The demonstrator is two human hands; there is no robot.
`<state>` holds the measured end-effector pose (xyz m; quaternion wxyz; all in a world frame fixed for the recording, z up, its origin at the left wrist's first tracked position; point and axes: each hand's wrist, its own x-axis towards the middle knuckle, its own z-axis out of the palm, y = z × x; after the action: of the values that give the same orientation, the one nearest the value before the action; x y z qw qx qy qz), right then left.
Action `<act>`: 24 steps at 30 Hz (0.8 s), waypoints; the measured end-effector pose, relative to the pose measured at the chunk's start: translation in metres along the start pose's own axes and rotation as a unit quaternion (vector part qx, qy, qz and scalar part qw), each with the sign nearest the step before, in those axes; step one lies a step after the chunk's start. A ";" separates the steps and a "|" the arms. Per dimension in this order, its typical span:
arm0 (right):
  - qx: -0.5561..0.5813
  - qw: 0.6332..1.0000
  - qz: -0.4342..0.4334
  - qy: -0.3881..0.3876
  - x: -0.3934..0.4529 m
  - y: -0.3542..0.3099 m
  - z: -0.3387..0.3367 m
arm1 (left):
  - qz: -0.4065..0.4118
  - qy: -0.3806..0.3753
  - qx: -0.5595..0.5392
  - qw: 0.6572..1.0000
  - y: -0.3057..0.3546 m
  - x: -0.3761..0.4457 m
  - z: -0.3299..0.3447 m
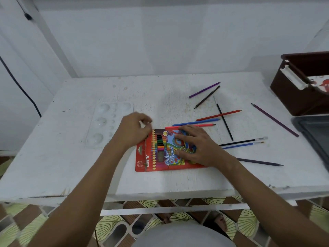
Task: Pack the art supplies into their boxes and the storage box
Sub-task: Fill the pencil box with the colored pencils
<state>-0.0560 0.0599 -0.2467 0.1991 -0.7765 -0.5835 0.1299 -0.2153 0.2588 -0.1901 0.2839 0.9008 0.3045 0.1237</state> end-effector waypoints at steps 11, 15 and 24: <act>0.010 1.000 -0.001 -0.010 -0.001 0.006 -0.004 | 0.165 -0.158 0.119 0.966 0.070 0.133 0.078; 0.022 1.000 -0.006 -0.009 -0.001 0.007 -0.004 | 0.153 -0.193 0.175 0.953 0.088 0.151 0.095; 0.019 1.000 -0.003 -0.014 -0.001 0.008 -0.005 | 0.167 -0.110 0.178 0.964 0.076 0.161 0.097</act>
<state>-0.0473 0.0562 -0.2456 0.2060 -0.7689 -0.5860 0.1515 -0.0144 0.2661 -0.2162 0.1264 0.9829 0.1336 0.0131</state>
